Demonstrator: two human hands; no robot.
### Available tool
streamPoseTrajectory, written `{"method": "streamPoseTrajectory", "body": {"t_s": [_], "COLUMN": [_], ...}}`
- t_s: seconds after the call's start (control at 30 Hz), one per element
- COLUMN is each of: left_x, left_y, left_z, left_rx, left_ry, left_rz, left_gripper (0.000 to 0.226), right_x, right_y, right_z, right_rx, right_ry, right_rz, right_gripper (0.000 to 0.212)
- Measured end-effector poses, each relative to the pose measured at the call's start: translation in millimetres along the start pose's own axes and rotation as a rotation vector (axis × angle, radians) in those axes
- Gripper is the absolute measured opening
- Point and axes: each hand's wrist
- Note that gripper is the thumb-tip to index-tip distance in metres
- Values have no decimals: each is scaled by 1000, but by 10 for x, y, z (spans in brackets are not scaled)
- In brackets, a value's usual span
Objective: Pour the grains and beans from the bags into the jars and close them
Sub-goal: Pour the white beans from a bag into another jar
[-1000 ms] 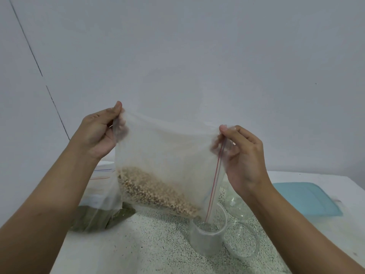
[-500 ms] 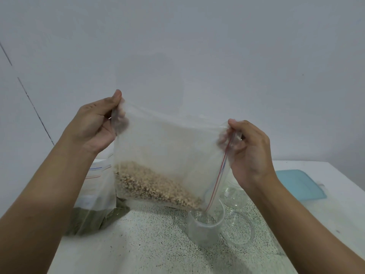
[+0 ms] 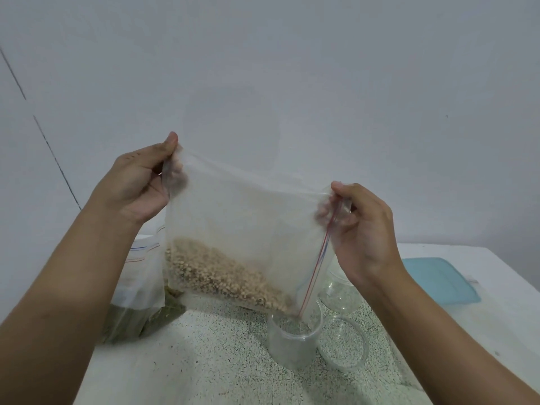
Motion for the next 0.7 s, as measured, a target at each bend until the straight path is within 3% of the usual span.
{"method": "streamPoseTrajectory", "body": {"t_s": [0.7], "left_x": [-2], "left_y": [-4], "left_z": [-102], "left_rx": [-25], "left_ry": [-50], "left_rz": [10], "left_gripper": [30], "right_x": [-29], "right_y": [-32], "right_z": [-85], "right_rx": [17], "right_ry": [33], "right_rz": [-23], "right_gripper": [12]}}
Point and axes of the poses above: each hand's wrist, its own z-axis away from the middle knuckle, its own y-axis out of the palm, x = y × z, and after that the axes turned 10 degrees about y, right-handed
